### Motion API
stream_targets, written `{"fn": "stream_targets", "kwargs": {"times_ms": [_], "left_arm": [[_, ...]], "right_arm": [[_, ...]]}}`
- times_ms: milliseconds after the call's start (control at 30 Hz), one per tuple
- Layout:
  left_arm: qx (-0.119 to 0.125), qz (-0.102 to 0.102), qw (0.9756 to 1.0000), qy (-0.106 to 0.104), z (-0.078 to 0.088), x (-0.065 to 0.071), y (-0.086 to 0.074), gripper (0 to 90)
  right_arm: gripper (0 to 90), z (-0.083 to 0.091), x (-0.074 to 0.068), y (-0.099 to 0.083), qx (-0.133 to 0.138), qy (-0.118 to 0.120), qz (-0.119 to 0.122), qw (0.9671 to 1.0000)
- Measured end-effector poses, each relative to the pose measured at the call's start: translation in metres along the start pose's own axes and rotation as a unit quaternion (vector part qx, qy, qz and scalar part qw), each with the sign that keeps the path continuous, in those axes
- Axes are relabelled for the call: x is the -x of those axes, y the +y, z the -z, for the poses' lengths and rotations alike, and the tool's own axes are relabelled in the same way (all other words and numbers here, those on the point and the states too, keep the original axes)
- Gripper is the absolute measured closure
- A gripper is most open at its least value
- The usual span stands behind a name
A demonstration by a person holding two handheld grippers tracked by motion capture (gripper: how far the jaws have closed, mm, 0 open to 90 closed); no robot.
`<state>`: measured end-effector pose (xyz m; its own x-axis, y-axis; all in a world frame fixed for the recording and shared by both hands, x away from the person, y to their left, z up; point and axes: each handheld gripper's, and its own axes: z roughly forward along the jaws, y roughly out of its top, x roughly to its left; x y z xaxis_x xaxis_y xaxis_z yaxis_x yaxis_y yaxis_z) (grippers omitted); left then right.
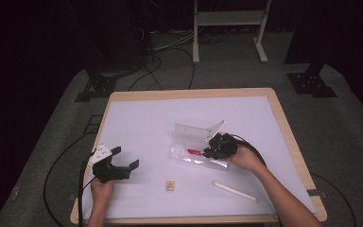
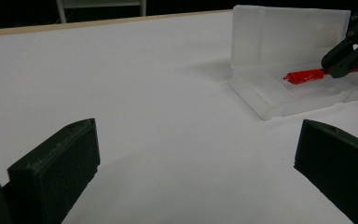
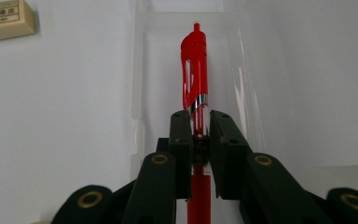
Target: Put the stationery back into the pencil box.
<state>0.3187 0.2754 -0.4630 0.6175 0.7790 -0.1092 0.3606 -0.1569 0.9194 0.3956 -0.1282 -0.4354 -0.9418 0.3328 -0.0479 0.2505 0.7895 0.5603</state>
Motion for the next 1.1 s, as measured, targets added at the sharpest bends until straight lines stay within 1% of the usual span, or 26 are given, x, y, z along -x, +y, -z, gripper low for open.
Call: {"fn": "stream_targets", "kwargs": {"times_ms": [133, 267, 667, 1100], "left_arm": [[0.000, 0.000, 1.0000, 0.000, 0.0000, 0.0000, 0.0000, 0.0], [0.001, 0.002, 1.0000, 0.000, -0.0001, 0.0002, 0.0000, 0.0], [0.001, 0.001, 1.0000, 0.000, 0.0000, 0.0001, 0.0001, 0.0], [0.001, -0.001, 1.0000, 0.000, 0.0001, 0.0001, 0.0000, 0.0]], "right_arm": [[79.0, -0.0023, 0.0014, -0.0015, -0.002, 0.001, -0.008, 1.0000], [78.9, -0.0050, 0.0037, -0.0037, -0.005, 0.002, -0.006, 1.0000], [78.5, -0.0104, 0.0063, -0.0079, -0.008, 0.008, -0.021, 0.9997], [77.6, -0.0100, 0.0064, -0.0091, -0.008, 0.010, -0.021, 0.9997]]}}
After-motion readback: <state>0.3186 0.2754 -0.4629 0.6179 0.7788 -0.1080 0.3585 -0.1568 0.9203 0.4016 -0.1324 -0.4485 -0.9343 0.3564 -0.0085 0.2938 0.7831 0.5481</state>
